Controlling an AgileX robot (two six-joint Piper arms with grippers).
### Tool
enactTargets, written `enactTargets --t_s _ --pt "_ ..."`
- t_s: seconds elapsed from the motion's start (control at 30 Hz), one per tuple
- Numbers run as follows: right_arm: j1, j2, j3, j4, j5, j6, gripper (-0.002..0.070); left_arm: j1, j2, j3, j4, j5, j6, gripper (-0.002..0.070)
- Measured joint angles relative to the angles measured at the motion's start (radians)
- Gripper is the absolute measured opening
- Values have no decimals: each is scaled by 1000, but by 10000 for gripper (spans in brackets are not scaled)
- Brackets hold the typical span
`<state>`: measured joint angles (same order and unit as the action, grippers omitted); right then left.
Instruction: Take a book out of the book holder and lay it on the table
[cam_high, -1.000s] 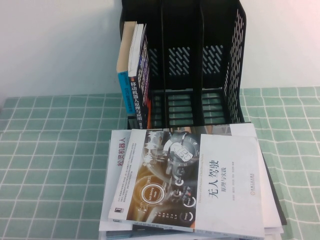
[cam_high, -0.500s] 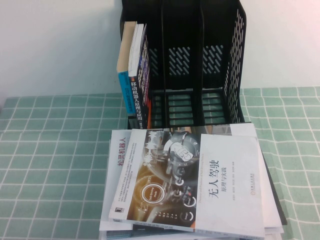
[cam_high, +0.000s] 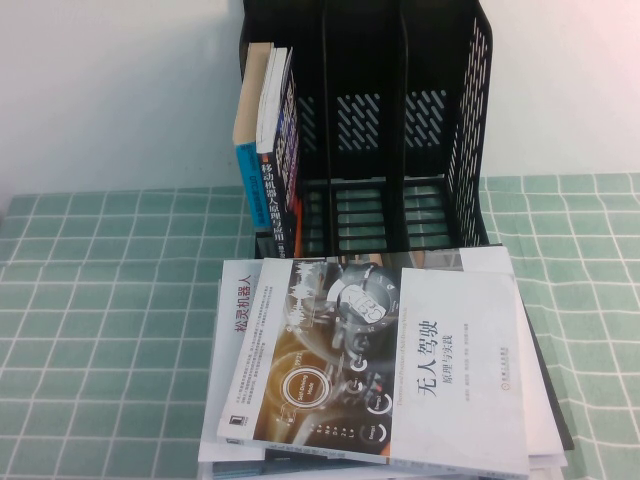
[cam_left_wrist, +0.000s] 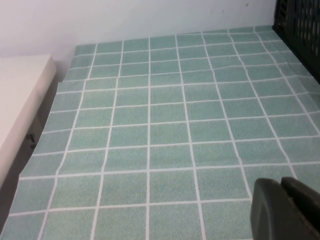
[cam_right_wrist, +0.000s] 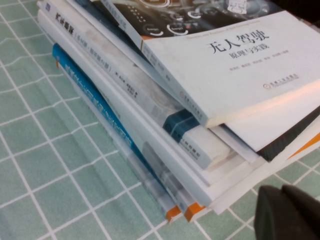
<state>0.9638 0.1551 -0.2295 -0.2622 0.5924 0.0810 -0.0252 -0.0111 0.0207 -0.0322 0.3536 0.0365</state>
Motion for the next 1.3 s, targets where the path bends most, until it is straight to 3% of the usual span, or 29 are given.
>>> enactTargets --t_s 0.7,0.8,0.9,1.03,1.3 --pt "-3 -2 0 0 0 3 -2 0 0 0 -5 0 9 -3" --pt "-39 -18 6 0 -26 85 -2 0 0 0 -5 0 9 -3" --pt "-139 -27 26 0 -72 150 -2 0 0 0 -5 0 9 -3" --pt "-377 -30 60 -2 -165 160 -2 0 0 0 -5 0 9 -3" --pt "-845 -114 159 18 -381 22 -2 0 0 0 -5 0 11 -3"
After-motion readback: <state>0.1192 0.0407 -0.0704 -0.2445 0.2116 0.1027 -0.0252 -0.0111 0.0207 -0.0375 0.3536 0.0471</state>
